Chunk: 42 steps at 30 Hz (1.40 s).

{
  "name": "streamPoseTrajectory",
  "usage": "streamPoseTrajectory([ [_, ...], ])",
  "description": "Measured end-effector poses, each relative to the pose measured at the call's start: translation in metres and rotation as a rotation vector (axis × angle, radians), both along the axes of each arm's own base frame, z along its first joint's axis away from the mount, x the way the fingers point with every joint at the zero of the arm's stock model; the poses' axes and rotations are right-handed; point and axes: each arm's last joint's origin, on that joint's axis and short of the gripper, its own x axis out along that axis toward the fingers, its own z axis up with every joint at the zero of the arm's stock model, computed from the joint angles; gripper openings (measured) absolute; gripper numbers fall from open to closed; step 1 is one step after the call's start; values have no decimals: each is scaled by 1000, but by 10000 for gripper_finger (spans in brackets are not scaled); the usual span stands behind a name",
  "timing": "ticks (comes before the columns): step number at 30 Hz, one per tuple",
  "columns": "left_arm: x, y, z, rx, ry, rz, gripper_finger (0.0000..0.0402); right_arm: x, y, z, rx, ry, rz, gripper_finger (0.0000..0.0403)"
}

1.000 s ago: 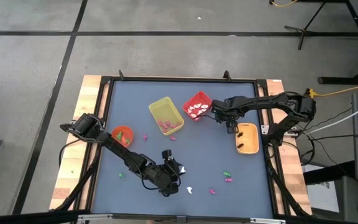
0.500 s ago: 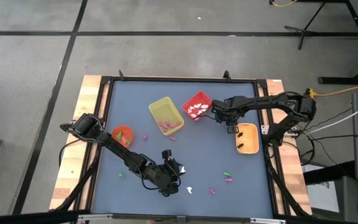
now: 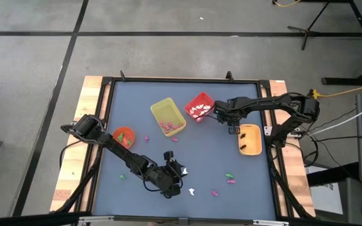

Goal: Sort Halloween decoration
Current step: Put the white ghost toy into the red bin

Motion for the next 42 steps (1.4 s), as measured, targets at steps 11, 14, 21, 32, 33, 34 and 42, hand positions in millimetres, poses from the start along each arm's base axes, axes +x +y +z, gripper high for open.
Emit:
streamPoseTrajectory([
  [11,0,0,0,0,0,0,153,-1,0,0,-18,-1,-52,122],
  [14,0,0,0,0,0,0,153,-2,0,0,-18,1,-90,122],
  [21,0,0,0,0,0,0,153,-4,-2,0,-16,8,-142,122],
  [32,0,0,0,0,0,-1,153,-8,-16,-6,41,-3,-226,122],
  [33,0,0,0,0,0,0,153,-8,-16,-6,38,-2,-222,122],
  [34,0,0,0,0,0,0,153,-8,-17,-6,37,1,-212,122],
  [42,0,0,0,0,0,-1,153,-7,-16,-6,48,5,-161,122],
])
